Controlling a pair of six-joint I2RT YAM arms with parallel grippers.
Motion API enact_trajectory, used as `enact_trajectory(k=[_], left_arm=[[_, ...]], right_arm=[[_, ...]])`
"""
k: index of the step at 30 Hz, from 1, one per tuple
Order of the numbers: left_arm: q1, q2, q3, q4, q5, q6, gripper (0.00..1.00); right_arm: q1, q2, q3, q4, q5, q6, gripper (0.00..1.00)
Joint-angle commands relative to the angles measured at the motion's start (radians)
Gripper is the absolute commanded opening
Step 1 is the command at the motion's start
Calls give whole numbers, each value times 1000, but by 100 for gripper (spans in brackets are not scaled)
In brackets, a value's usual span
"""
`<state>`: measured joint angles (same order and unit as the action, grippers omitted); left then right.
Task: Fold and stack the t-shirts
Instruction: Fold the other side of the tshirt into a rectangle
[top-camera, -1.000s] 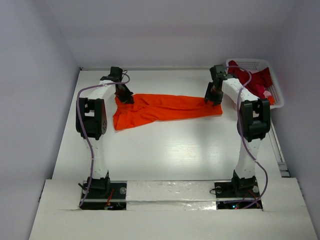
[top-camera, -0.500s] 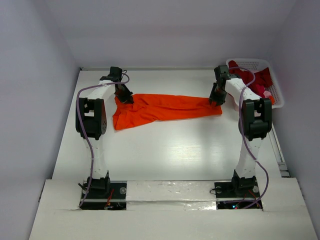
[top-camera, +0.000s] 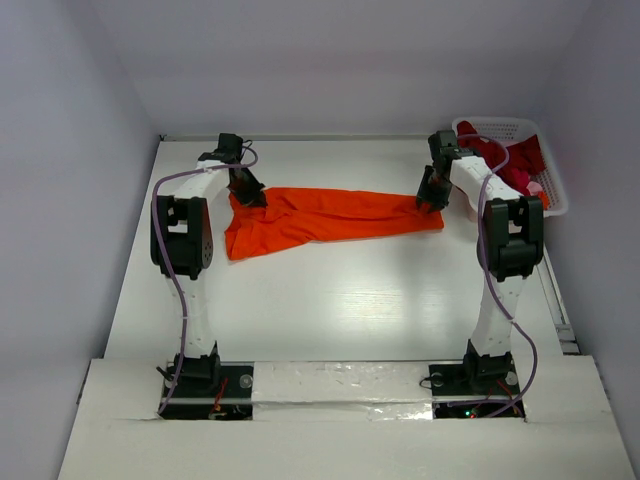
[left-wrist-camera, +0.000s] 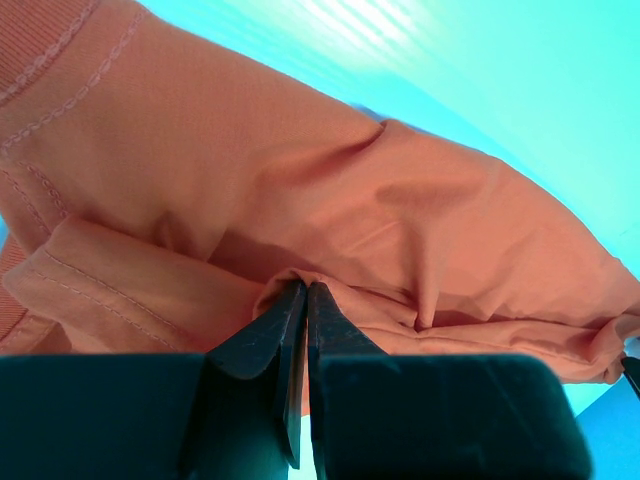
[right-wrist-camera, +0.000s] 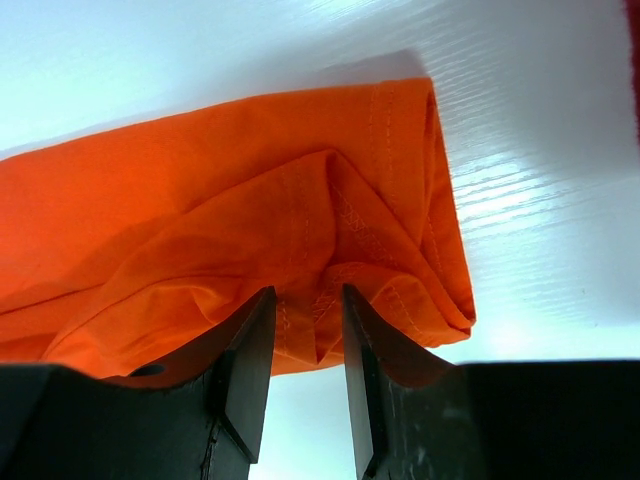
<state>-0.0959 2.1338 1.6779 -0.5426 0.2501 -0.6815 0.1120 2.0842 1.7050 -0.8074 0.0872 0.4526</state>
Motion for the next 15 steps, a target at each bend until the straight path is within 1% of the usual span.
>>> enact_trajectory(k=[1,6,8,9,10,12,13,15], left_arm=[[9,-31,-3,6,0,-3,0],[9,-28,-1,6,2,-3,0],[9,-26,0,6,2,-3,0],[9,-26,0,4,3,-1,0],[9,-28,0,4,3,-3,0],[9,-29,0,6,3,-1,0],[9,-31,-1,6,3,-3,0],[9,-31,0,4,3,-3,0]], right_arm=[[-3,7,18,22,-27,8,38],[-3,10,21,27,-44,3,37],[6,10,19,28,-47,3,33],[6,10,19,28,-50,3,31],[6,10,18,30,-53,4,20],[6,5,16,34,-55,4,8],[6,5,18,34,-56,6,0],[6,4,21,30,-55,6,0]])
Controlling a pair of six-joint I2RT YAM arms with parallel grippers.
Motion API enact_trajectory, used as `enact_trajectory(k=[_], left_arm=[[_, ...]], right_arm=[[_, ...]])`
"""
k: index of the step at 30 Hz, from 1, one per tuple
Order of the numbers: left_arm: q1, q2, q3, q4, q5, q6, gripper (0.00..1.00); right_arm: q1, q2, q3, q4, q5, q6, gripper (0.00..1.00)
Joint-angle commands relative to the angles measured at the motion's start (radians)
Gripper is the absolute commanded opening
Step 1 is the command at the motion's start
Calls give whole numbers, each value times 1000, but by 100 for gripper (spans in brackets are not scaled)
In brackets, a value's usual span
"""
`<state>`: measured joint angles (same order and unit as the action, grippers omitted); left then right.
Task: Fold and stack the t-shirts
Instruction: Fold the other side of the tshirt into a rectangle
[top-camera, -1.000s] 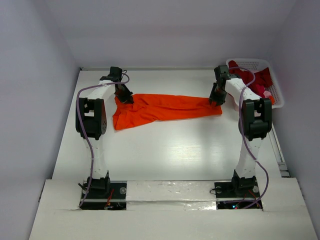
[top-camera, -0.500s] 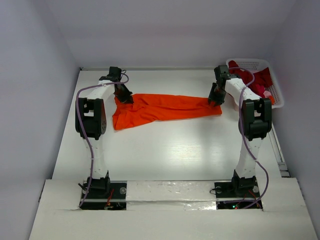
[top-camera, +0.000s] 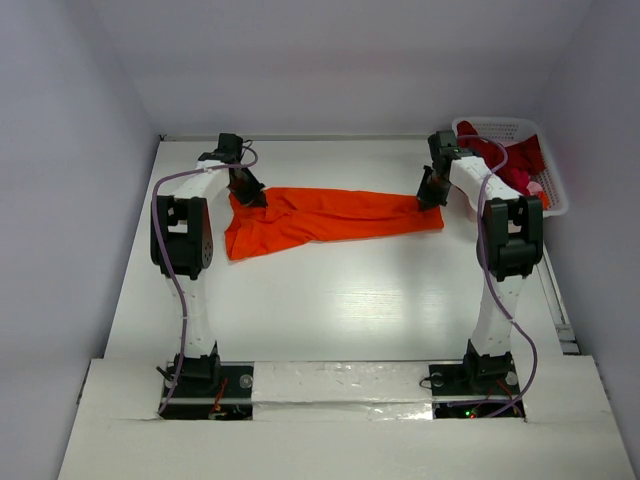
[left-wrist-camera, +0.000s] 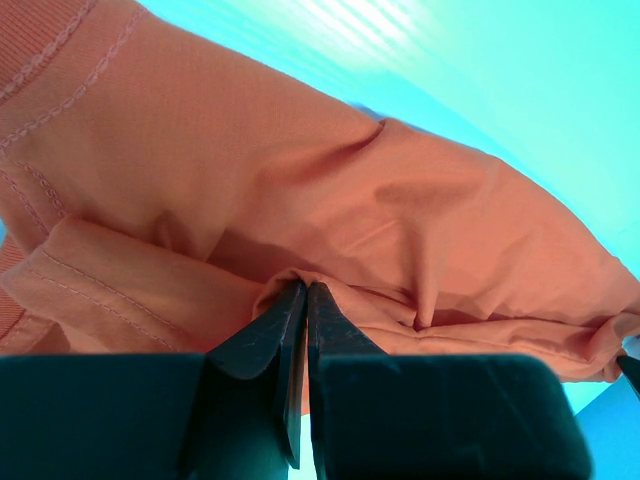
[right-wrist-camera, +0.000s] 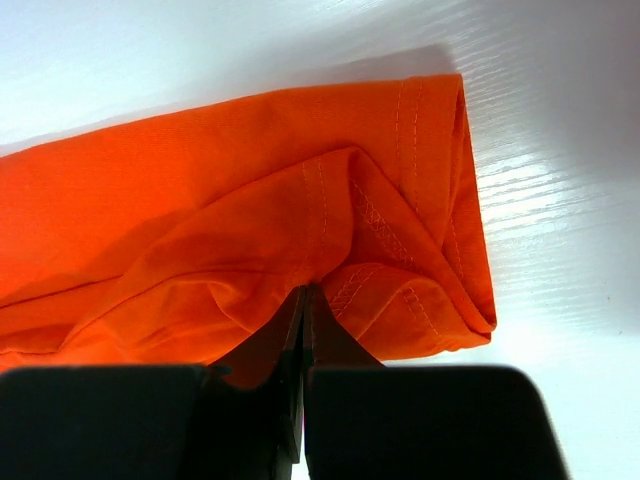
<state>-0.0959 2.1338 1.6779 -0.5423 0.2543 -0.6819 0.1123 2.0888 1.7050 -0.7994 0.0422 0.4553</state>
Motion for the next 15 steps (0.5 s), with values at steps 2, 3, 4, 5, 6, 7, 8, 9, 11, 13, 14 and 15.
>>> enact_trajectory(k=[2,3,4,5,6,7,8,9,11,13,14,15], left_arm=[[9,-31,3,2,-3,-1,0],[9,-32,3,2,-3,-1,0],[9,-32,3,1,-4,-1,0],[9,-32,5,1,-4,1,0],[9,-31,6,-1,-4,1,0],[9,-31,6,-2,-3,1,0],[9,-29,12,-2,-3,2,0],[18,-29,14,-4,-3,2,0],[18,-26,23,-7,-3,2,0],[18,-22,29,-11,-1,4,0],[18,-21,35,-11,-1,4,0],[18,-21,39,-11,0,4,0]], right_arm=[[6,-10,22,23,-1,6,0],[6,-27,24,25,1,8,0],[6,-36,25,25,1,11,0],[6,-47,28,23,1,16,0],[6,-73,31,16,1,19,0],[6,-88,31,8,1,22,0],[6,-105,28,6,-2,26,0],[6,-125,12,6,-8,29,0],[6,-182,-10,5,-18,36,0],[6,-220,-53,5,-27,39,0],[6,-260,-67,5,-30,40,0],[6,-280,-83,8,-33,42,0]])
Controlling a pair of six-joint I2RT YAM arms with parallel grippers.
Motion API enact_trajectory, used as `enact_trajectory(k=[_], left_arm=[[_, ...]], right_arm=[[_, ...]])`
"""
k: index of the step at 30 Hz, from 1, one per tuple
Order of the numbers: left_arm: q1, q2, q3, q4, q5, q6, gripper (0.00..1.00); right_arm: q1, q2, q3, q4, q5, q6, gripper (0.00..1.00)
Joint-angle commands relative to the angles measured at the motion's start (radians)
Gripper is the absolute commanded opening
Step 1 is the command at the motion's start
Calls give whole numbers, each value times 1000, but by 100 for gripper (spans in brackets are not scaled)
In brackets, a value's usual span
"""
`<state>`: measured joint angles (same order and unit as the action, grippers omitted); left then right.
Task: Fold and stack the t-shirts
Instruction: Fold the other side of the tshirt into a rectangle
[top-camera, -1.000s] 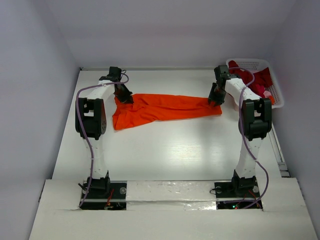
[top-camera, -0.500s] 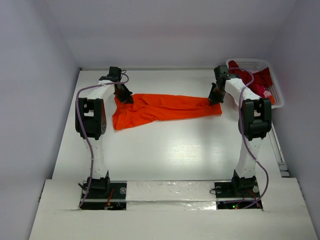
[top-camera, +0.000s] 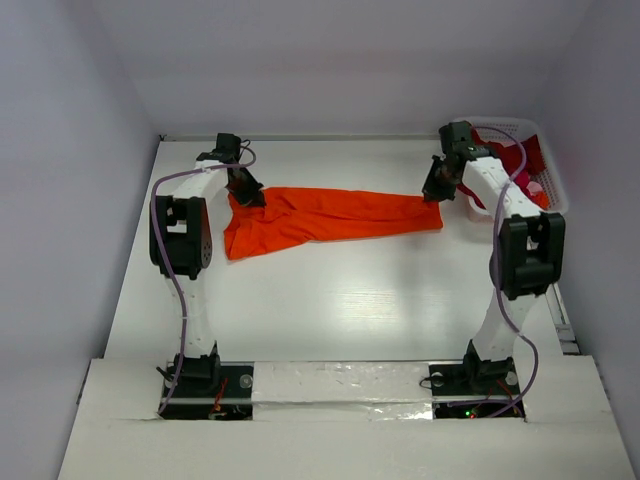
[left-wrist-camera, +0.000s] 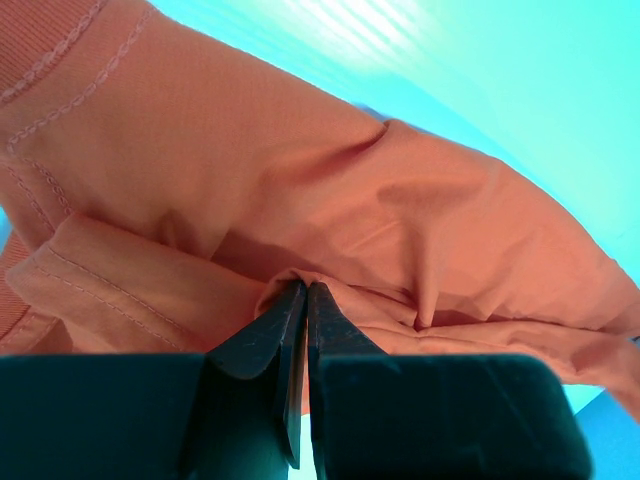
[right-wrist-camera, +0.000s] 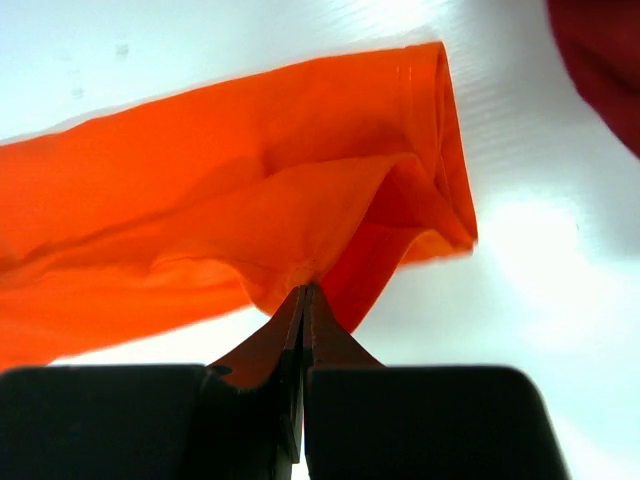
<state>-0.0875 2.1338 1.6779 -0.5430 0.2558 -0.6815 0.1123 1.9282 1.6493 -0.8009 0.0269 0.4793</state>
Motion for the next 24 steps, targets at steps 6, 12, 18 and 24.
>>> enact_trajectory(k=[6,12,18,24], left_arm=[[9,-18,49,-18,2,7,0],[9,-21,59,-23,2,7,0],[9,-21,68,-29,3,10,0],[9,-21,60,-29,0,10,0]], right_arm=[[6,-219,-160,3,-88,5,0],[15,-308,-293,14,-114,-2,0],[24,-420,-399,5,-134,15,0],[24,-537,-427,-23,-110,33,0]])
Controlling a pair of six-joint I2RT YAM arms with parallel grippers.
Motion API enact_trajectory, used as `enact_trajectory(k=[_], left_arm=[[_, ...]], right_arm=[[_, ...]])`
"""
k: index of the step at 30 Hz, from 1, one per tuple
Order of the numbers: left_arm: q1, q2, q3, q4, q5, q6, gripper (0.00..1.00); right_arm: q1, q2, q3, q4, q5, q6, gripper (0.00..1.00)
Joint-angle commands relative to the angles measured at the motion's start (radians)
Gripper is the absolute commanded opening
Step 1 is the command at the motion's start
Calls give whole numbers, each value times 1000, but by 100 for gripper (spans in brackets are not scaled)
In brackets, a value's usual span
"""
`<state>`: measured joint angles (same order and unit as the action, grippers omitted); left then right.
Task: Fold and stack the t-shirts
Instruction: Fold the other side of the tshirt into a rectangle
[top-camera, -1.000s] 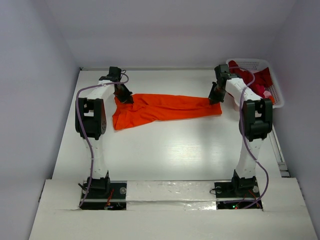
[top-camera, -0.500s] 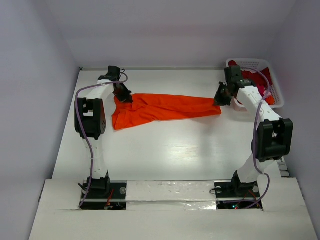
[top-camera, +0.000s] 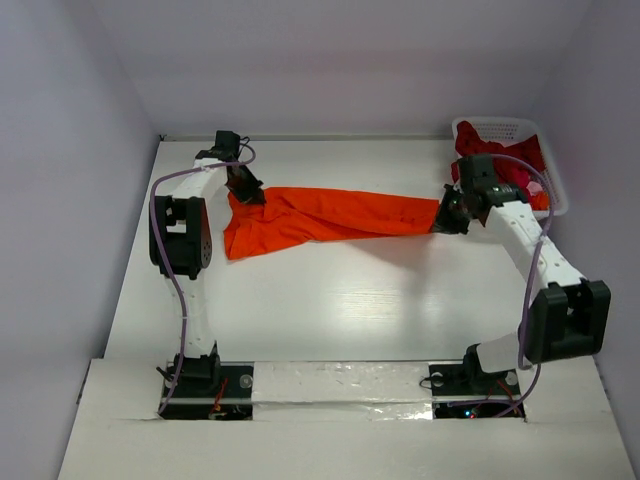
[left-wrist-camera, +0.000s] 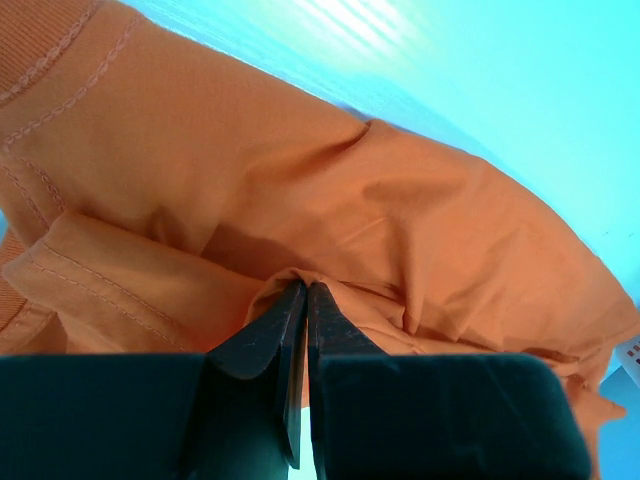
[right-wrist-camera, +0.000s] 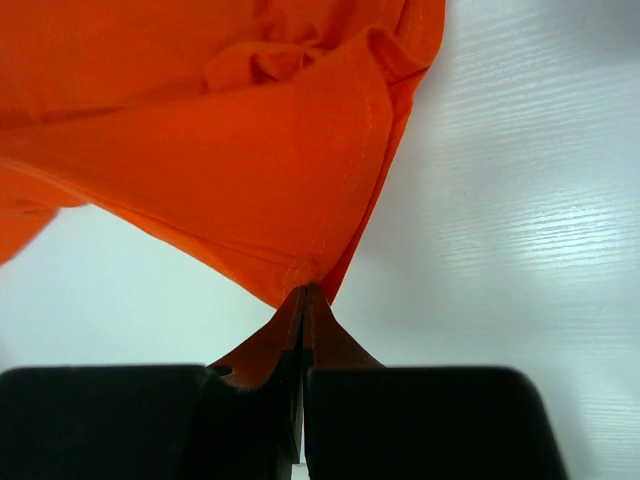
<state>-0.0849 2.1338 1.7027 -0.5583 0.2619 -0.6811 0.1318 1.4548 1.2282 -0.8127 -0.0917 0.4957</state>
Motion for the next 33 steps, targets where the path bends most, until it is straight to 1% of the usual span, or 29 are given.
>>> enact_trajectory(k=[1,15,24,27,33], left_arm=[[7,-21,34,-14,-6,9,0],[7,-23,46,-18,-4,11,0],[16,-9,80,-49,-6,32,0],[16,-12,83,-51,-7,32,0],[16,-12,101,-64,-7,32,0]], right_arm=[[5,-74,-7,-14,12,20,0],[5,-192,-104,-71,-20,33,0],[5,-316,-266,-95,-51,43,0],[5,-327,-292,-97,-52,30,0],[17,-268,-286,-105,-76,-6,0]])
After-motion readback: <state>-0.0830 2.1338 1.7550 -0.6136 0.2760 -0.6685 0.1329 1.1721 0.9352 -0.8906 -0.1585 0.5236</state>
